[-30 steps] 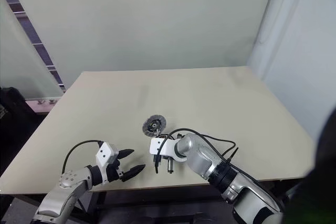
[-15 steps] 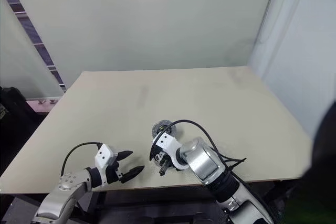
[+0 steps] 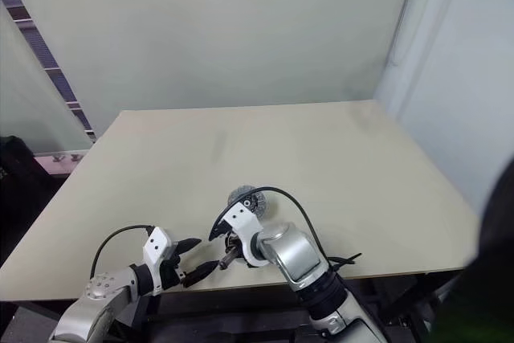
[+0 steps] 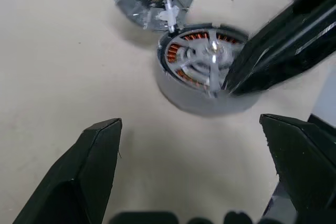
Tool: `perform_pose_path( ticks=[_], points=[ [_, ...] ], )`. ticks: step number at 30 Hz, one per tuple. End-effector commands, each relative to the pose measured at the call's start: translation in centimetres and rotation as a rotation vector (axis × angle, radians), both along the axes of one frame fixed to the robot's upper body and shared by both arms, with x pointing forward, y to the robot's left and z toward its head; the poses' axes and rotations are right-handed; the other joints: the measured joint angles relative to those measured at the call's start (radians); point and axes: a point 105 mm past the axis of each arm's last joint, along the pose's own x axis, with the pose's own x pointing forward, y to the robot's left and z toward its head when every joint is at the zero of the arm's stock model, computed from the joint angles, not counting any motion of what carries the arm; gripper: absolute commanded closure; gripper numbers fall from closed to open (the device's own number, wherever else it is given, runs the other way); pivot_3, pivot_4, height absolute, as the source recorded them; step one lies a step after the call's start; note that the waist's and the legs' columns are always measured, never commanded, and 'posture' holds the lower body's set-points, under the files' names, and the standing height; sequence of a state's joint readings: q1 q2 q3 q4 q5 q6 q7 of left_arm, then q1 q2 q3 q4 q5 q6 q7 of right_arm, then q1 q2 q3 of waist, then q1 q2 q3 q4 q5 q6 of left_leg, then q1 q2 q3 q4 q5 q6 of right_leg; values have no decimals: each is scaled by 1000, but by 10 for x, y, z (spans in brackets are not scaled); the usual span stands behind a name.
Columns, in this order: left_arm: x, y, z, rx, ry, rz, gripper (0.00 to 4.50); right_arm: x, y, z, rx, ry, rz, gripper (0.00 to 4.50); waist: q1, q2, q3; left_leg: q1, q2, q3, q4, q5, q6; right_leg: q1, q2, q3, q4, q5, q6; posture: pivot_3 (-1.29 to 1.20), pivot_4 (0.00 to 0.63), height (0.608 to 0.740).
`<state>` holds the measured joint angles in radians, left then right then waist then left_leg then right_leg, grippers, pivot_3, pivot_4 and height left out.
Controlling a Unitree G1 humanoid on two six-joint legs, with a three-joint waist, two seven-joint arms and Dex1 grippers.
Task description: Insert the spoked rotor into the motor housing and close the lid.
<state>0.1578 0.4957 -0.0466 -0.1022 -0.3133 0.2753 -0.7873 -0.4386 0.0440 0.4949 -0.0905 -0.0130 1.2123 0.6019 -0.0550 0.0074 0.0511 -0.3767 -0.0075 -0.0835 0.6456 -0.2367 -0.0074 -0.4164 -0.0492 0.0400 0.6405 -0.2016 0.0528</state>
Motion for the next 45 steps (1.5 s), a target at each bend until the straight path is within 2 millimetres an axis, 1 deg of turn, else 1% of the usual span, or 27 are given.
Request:
perform_pose_path(
  ticks=[1, 3, 9, 10, 13, 18, 21, 22, 23, 25, 28, 30, 35, 39, 45],
  points=[
    [4, 4, 14, -1, -52, 7, 0, 9, 7, 12, 52, -74, -11, 4498, 3, 0, 0, 0, 0, 0, 0, 0, 0, 0, 0, 0, 0, 0, 0, 0, 0, 740],
    [4, 4, 15, 0, -54, 7, 0, 11, 8, 13, 64, -88, -13, 4498, 3, 0, 0, 0, -1, 1, 0, 0, 0, 0, -1, 0, -1, 0, 0, 0, 0, 740],
    [4, 4, 16, 1, -53, 3, 0, 9, 7, 19, 44, -148, 67, 4498, 4, 0, 0, -1, 0, 1, 0, 0, 0, -1, -1, 0, -1, 0, 0, 0, 0, 740],
    [4, 4, 16, 1, -53, 1, 0, 11, 5, 21, 41, -160, 73, 4317, 4, 0, 0, -1, 0, 1, 0, 0, 0, -1, -1, 0, 0, 0, 0, 0, 0, 740],
    [6, 4, 17, 2, -52, -4, 0, 13, 0, 29, 23, -187, 114, 3590, 4, 0, 0, -1, 0, 1, 0, 0, 0, -2, 0, 0, 0, 0, 0, 0, 0, 740],
    [8, 3, 17, 3, -53, -14, 0, 14, -10, 42, -11, -226, 187, 1757, 4, 0, 0, -1, 0, 1, 0, 0, 0, -2, -1, 0, -1, 0, 0, 0, 0, 740],
    [8, 1, 17, 2, -54, -20, 0, 13, -16, 44, -46, -249, 230, 744, 4, -1, 0, -2, 0, 2, 0, 0, 0, -2, -1, 0, -1, 0, 0, 0, 0, 740],
    [8, 1, 17, 1, -54, -24, 0, 12, -19, 44, -62, -252, 254, 309, 4, -1, 0, -2, 0, 2, 0, 0, 0, -2, -1, 0, -1, 0, 0, 0, 0, 740],
    [9, 0, 17, 0, -54, -27, 0, 11, -21, 44, -77, -256, 272, 43, 4, -1, 0, -2, 0, 1, 0, 0, 0, -2, -1, 0, -1, 0, 0, 0, 0, 740],
    [9, -1, 17, 0, -53, -33, 0, 11, -28, 42, -136, -282, 318, 43, 4, -1, 0, -2, 0, 2, 0, 0, 0, -3, -1, 0, -1, 0, 0, 0, 0, 740],
    [10, -1, 17, 0, -53, -39, 0, 8, -46, 32, -293, -318, 437, 43, 5, 0, 0, -3, 0, 3, 0, 0, 0, -4, -1, 1, -1, 0, 0, 0, 0, 740],
    [10, -2, 17, 0, -54, -43, 0, 8, -51, 31, -349, -351, 489, 43, 5, -1, 0, -3, 0, 3, 0, 0, 0, -4, -1, 0, -1, 0, 0, 0, 0, 740],
    [11, -5, 17, -1, -55, -50, 0, 7, -54, 26, -409, -390, 595, 43, 4, -1, 0, -3, 1, 6, 0, 0, 0, -6, -1, 0, -1, 0, 0, 0, 0, 740],
    [11, -5, 18, -1, -56, -51, 0, 1, -55, 17, -453, -400, 669, 43, 5, -1, 1, -3, 2, 7, -1, 0, 0, -6, -1, 1, -1, 0, 0, 0, 0, 740],
    [9, -6, 17, 1, -53, -55, 0, -1, -56, 8, -500, -407, 718, 43, 5, -2, 1, -3, 2, 8, 0, 0, 0, -6, -1, 1, -1, 0, 0, 0, 0, 740]
  ],
)
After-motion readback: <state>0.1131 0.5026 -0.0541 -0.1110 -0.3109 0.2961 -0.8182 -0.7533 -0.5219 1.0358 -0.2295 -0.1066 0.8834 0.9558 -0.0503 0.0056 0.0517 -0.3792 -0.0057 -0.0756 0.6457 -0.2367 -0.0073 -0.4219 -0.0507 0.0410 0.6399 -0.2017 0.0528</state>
